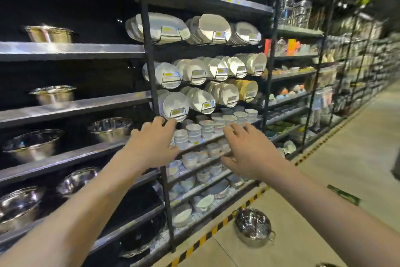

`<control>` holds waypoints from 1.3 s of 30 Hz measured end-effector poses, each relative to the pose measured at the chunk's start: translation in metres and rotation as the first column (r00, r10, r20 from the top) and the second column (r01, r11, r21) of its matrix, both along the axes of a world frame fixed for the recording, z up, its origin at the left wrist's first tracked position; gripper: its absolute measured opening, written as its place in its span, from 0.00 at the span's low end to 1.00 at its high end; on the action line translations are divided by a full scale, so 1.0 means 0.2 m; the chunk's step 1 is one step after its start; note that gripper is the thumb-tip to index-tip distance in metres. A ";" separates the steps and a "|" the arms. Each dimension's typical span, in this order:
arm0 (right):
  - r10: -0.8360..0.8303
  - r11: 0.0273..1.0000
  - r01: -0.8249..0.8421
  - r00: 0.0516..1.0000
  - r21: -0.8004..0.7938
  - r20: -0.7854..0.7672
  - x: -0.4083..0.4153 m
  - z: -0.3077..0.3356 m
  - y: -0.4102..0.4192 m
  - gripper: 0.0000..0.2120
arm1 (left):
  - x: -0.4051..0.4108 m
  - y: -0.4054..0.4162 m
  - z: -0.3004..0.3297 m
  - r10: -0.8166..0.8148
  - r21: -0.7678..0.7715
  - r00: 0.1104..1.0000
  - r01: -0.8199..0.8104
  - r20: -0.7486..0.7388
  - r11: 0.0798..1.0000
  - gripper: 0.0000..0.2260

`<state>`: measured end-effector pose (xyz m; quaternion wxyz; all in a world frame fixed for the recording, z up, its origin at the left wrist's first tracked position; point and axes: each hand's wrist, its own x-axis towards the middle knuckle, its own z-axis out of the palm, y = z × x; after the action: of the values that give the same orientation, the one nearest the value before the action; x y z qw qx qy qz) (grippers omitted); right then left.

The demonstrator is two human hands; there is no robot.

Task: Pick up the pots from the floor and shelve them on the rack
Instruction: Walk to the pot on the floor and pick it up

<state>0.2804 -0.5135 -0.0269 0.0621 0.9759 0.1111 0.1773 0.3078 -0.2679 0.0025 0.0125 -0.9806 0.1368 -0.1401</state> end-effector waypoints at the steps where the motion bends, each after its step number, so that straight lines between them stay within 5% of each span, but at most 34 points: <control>1: -0.039 0.999 0.039 0.999 0.004 -0.018 0.04 -0.03 -0.09 0.38 | 0.09 -0.09 -0.03 -0.035 0.003 0.999 0.035 -0.026 0.999 0.32; 12: -0.524 0.850 0.527 0.845 -0.006 -0.104 0.38 -0.27 -0.87 0.36 | 1.03 -1.05 -0.31 -0.508 0.003 0.854 0.512 -0.114 0.859 0.23; 20: -0.756 0.646 0.763 0.639 -0.009 -0.143 0.37 -0.46 -1.38 0.35 | 1.30 -1.92 -0.51 -0.677 0.021 0.701 0.698 -0.223 0.716 0.30; 31: -0.810 0.502 0.864 0.480 0.025 -0.338 0.46 -1.09 -2.20 0.37 | 1.41 -2.93 -1.15 -0.760 -0.005 0.553 0.808 -0.341 0.590 0.29; 39: -0.785 0.446 0.890 0.441 0.097 -0.436 0.68 -1.98 -2.60 0.33 | 1.61 -3.43 -2.06 -0.741 -0.035 0.521 0.808 -0.423 0.588 0.28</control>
<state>0.4172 -1.0342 -0.4224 -0.0318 0.9089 -0.4148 -0.0280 0.6290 -0.9546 -0.4087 0.0025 -0.8174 0.5703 0.0814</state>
